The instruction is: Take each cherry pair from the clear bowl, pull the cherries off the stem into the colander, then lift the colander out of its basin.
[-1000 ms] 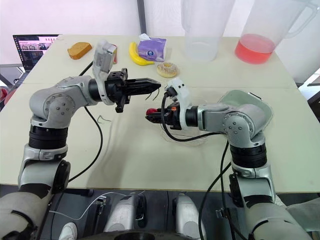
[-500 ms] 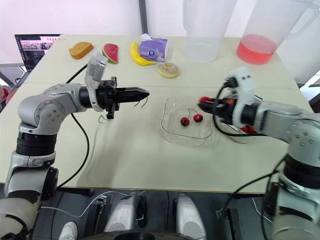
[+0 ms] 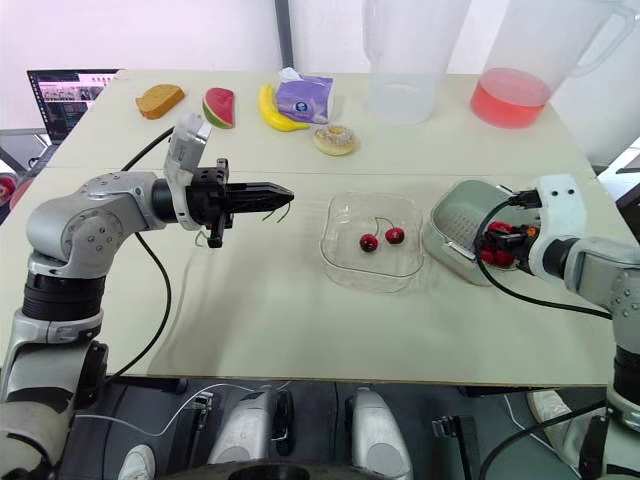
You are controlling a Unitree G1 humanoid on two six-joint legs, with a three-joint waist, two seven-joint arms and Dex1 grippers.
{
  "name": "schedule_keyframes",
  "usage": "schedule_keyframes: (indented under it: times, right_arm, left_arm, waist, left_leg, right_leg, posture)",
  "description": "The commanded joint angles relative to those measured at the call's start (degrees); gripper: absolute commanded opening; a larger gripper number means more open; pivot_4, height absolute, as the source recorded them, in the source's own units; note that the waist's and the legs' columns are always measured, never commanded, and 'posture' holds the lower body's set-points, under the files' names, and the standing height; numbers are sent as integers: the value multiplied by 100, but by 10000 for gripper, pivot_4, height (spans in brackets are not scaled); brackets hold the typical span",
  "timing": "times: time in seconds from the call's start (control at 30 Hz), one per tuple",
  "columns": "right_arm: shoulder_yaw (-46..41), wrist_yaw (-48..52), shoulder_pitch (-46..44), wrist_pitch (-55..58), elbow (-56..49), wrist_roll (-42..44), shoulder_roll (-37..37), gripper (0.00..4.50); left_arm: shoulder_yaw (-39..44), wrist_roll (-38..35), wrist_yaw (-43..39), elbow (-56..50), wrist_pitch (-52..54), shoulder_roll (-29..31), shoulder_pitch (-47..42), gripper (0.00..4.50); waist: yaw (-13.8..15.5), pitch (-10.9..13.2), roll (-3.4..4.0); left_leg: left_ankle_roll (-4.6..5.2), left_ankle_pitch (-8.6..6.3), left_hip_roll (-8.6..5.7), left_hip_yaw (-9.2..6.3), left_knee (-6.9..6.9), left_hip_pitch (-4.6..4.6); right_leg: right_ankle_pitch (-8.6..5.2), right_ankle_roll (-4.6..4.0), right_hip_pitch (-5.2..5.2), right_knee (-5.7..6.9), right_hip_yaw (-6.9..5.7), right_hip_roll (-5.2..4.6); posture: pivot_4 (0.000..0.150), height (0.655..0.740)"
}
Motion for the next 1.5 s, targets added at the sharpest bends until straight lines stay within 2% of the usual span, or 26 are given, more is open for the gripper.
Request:
schedule_keyframes:
  times: [0.03, 0.37, 0.57, 0.63, 0.8, 1.0, 1.17, 1.27, 1.37, 1.5]
  right_arm:
    - [-28, 45, -188, -266, 103, -153, 72, 8272]
    - [400, 191, -761, -682, 689, -506, 260, 8272]
    - [334, 261, -803, -735, 740, -563, 263, 37460]
    - [226, 268, -801, -710, 676, -546, 263, 44470]
    - [-114, 458, -737, -635, 210, -317, 204, 44470]
    - [-917, 1652, -222, -825, -1499, 1063, 158, 44470]
    - [-897, 2354, 77, -1048, -2378, 2173, 153, 44470]
    - [-290, 2989, 509, -1614, -2666, 1719, -284, 44470]
    - [255, 3043, 626, -2005, -2564, 1229, -549, 44470]
    - [655, 2867, 426, -1960, -2412, 1258, -516, 44470]
  left_arm:
    - [31, 6, -9, -146, -102, 11, -48, 0]
    - [8, -3, 93, -200, -49, -75, -107, 0]
    - [12, -19, 144, -221, -18, -75, -142, 0]
    - [16, -29, 162, -227, -2, -78, -154, 0]
    - [15, -24, 170, -226, -2, -67, -157, 0]
    - [27, 8, 120, -186, -15, 13, -149, 0]
    - [48, 123, 216, -122, -70, 73, -103, 0]
    - [87, 268, 368, -67, -102, 118, -25, 0]
    - [168, 366, 577, -52, -107, 152, 150, 0]
    - [712, 336, 1334, -47, 141, 128, 594, 0]
  waist:
    - [9, 0, 0]
    - [6, 0, 0]
    - [11, 0, 0]
    - [9, 0, 0]
    - [10, 0, 0]
    - [15, 0, 0]
    - [8, 0, 0]
    - [10, 1, -2]
    - [9, 1, -2]
    - [-10, 1, -2]
  left_leg:
    - [0, 0, -1, 0, 0, 0]
    - [0, 0, 0, 0, 0, 0]
    - [0, 0, -2, 1, 1, 0]
    - [0, 0, -1, 1, 1, 0]
    - [0, 0, -1, 1, 1, 0]
    - [0, 0, 1, -5, 0, 0]
    - [0, 0, 1, -6, 3, 5]
    - [1, -1, 0, -7, 2, 5]
    - [2, -1, -1, -6, 4, 6]
    - [2, -1, 2, -6, 7, 6]
  right_leg:
    - [0, 0, 0, 0, 0, 0]
    - [0, 0, 0, 0, 0, 1]
    - [0, 0, 0, 0, 0, -2]
    - [0, 0, 0, 1, 0, -1]
    - [0, 0, 0, 1, 0, -1]
    - [0, 0, 2, 0, -3, 0]
    - [1, 1, 10, 1, -4, -3]
    - [0, 1, 10, 0, -5, -2]
    - [0, 1, 11, -1, -4, -3]
    - [0, 1, 10, 0, -3, -7]
  posture:
    - [1500, 7400]
    - [1500, 7400]
    - [1500, 7400]
    - [1500, 7400]
    - [1500, 7400]
    - [1500, 7400]
    - [1500, 7400]
    - [1500, 7400]
    - [1500, 7400]
    - [1500, 7400]
